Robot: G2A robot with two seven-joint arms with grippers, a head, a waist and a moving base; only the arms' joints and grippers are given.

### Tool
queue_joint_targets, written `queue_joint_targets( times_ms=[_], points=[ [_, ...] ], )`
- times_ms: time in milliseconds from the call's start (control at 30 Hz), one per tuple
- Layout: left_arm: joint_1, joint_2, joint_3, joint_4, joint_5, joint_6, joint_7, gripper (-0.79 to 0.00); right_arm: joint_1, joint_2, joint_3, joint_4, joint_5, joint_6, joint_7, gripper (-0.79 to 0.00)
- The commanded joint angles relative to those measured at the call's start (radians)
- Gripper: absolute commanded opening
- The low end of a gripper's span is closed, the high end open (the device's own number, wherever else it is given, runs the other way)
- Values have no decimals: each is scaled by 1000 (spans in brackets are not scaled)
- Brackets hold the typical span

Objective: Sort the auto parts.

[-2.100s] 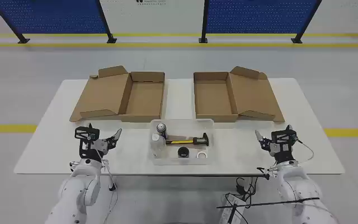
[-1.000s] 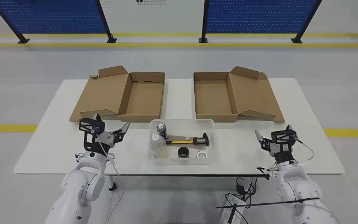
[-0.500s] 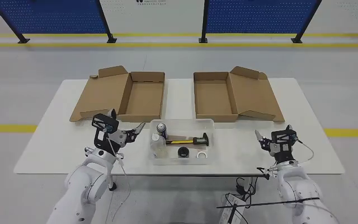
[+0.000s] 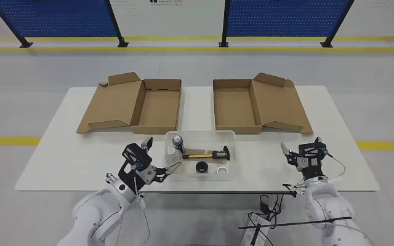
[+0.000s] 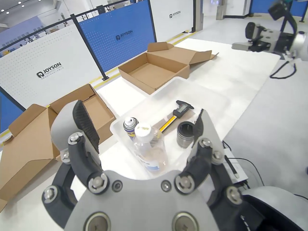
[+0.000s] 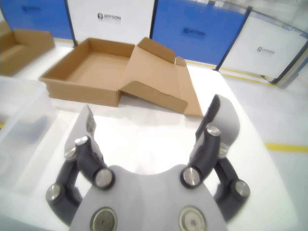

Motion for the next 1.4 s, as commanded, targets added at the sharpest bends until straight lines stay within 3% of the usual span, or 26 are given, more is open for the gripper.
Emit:
queue_joint_targets(
  times_ms=[0, 333, 833, 1167, 1367],
  points=[
    [11, 0, 7, -2, 8, 9, -5, 0, 0, 0, 0, 0, 0, 0, 0, 0],
    [26, -3, 65, 18, 61, 77, -50, 0, 0, 0, 0, 0, 0, 0, 0, 0],
    [-105, -27, 227, 153, 165, 258, -147, 0, 0, 0, 0, 0, 0, 0, 0, 0],
    [-170, -47, 255, 205, 32, 366, -241, 0, 0, 0, 0, 0, 0, 0, 0, 0],
    [-187, -51, 260, 217, 2, 368, -268, 0, 0, 0, 0, 0, 0, 0, 0, 0]
  ],
)
